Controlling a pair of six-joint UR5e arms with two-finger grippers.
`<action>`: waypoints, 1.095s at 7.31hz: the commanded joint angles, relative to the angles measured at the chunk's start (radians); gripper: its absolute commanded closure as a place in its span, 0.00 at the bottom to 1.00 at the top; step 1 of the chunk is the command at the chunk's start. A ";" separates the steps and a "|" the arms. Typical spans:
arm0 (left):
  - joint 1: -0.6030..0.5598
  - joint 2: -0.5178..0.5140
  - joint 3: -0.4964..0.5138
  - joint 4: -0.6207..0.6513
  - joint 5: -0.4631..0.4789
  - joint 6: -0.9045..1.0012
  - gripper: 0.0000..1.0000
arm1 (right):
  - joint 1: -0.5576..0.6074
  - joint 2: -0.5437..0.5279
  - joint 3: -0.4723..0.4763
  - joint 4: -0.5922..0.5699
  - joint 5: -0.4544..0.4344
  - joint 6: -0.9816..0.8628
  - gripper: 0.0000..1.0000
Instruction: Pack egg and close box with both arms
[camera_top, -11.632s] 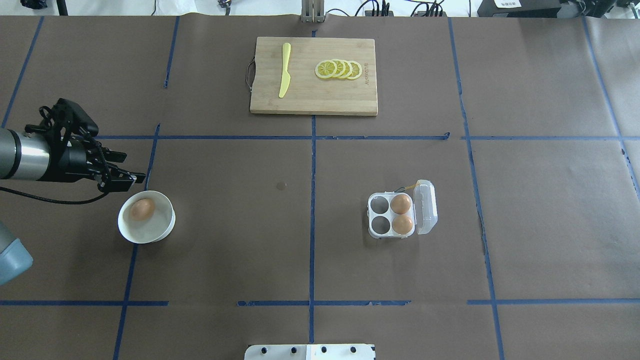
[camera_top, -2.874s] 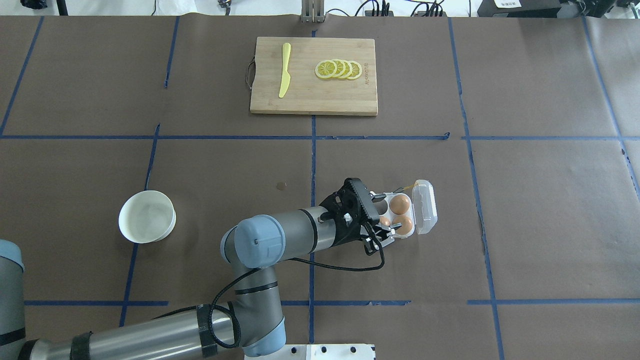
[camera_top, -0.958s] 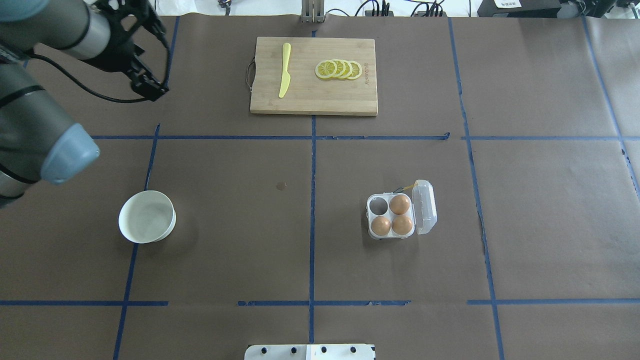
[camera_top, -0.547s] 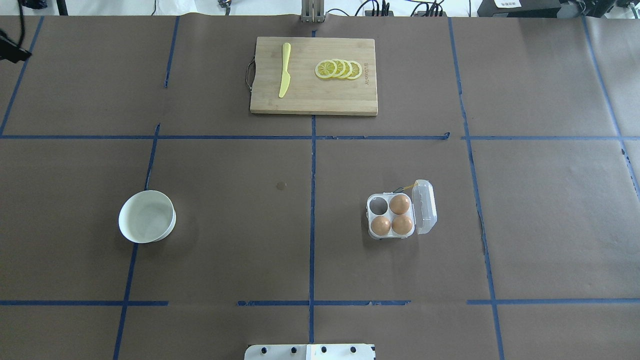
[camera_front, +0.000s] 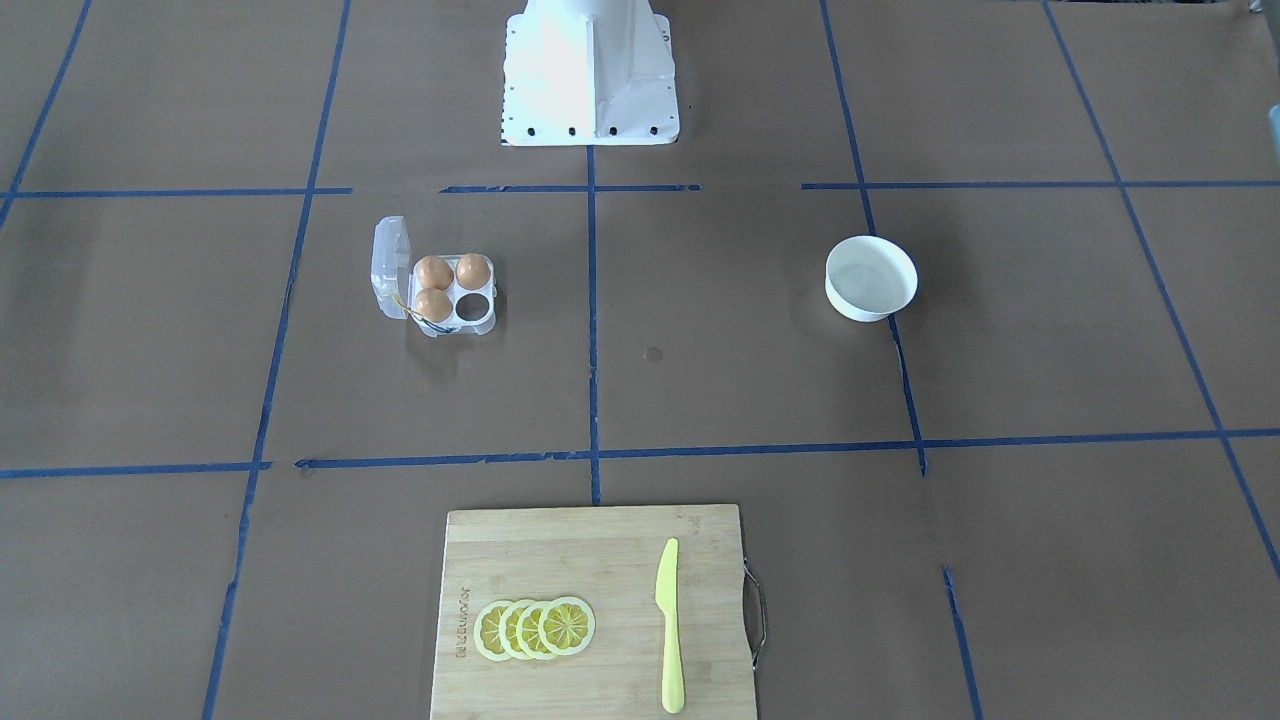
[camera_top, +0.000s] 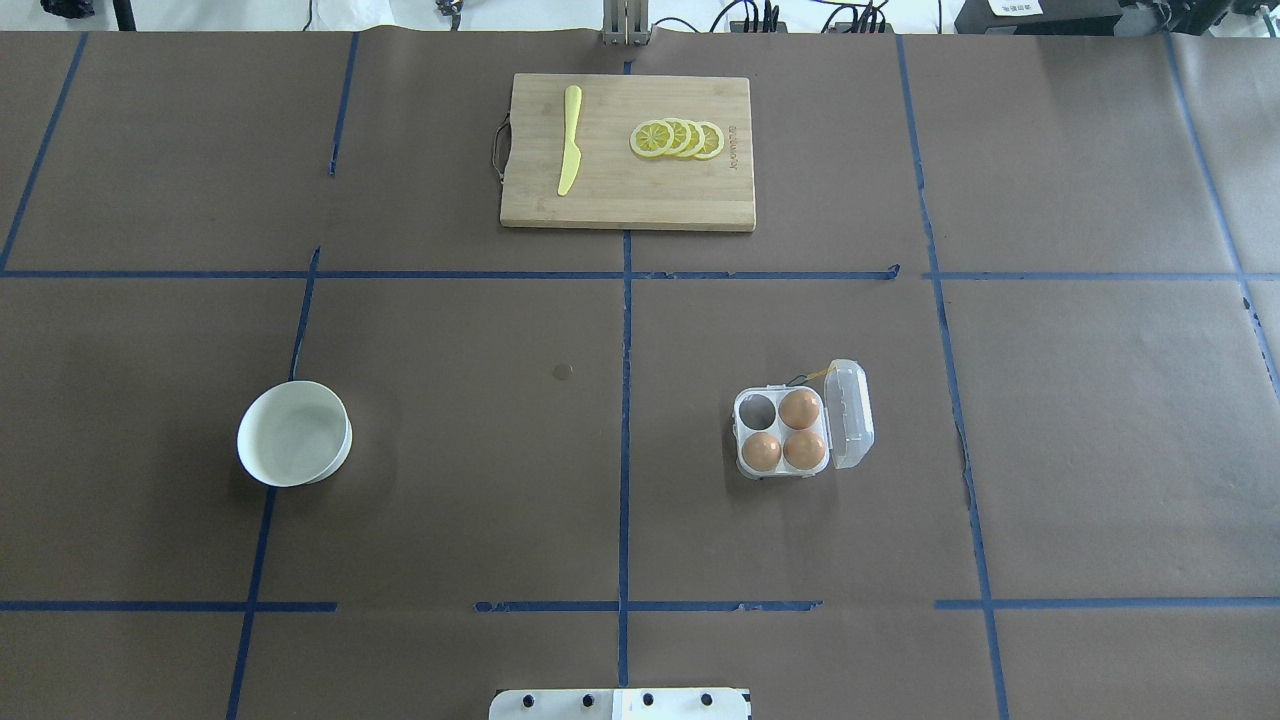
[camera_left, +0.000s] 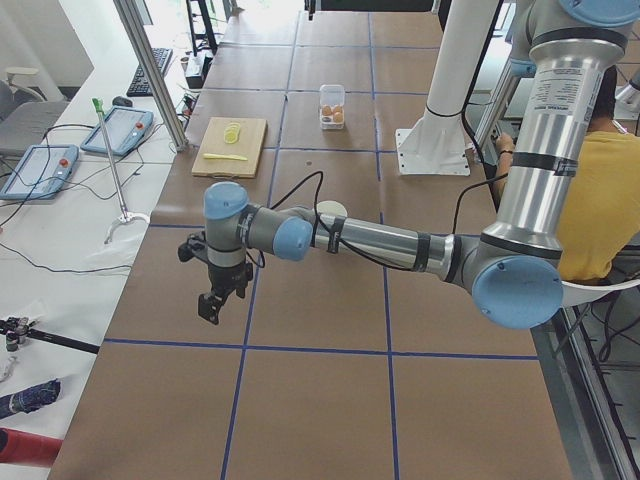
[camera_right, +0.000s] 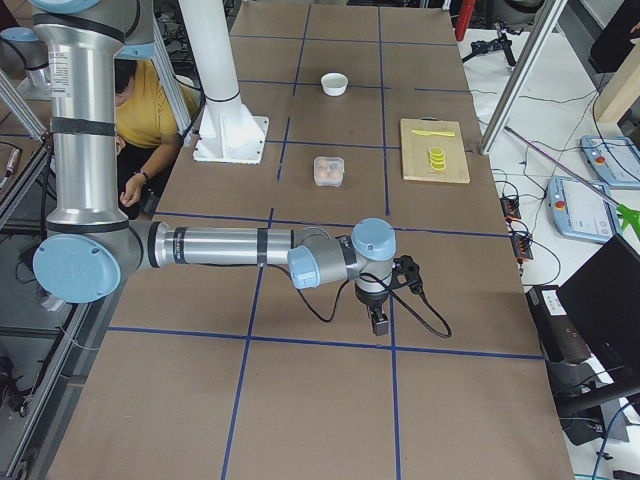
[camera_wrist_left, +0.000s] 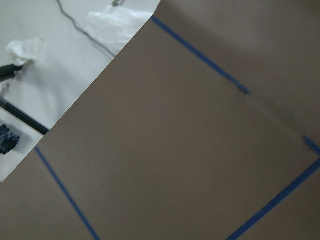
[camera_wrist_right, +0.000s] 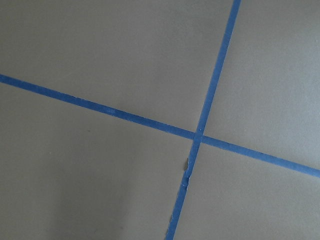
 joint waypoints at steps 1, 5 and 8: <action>-0.073 0.149 0.011 0.015 -0.243 0.005 0.00 | 0.000 0.002 -0.002 -0.001 -0.005 0.002 0.00; -0.096 0.143 -0.049 0.087 -0.281 -0.007 0.00 | 0.000 0.008 -0.001 -0.001 -0.003 0.017 0.00; -0.137 0.138 -0.070 0.086 -0.194 -0.003 0.00 | 0.000 0.007 -0.002 -0.001 -0.003 0.019 0.00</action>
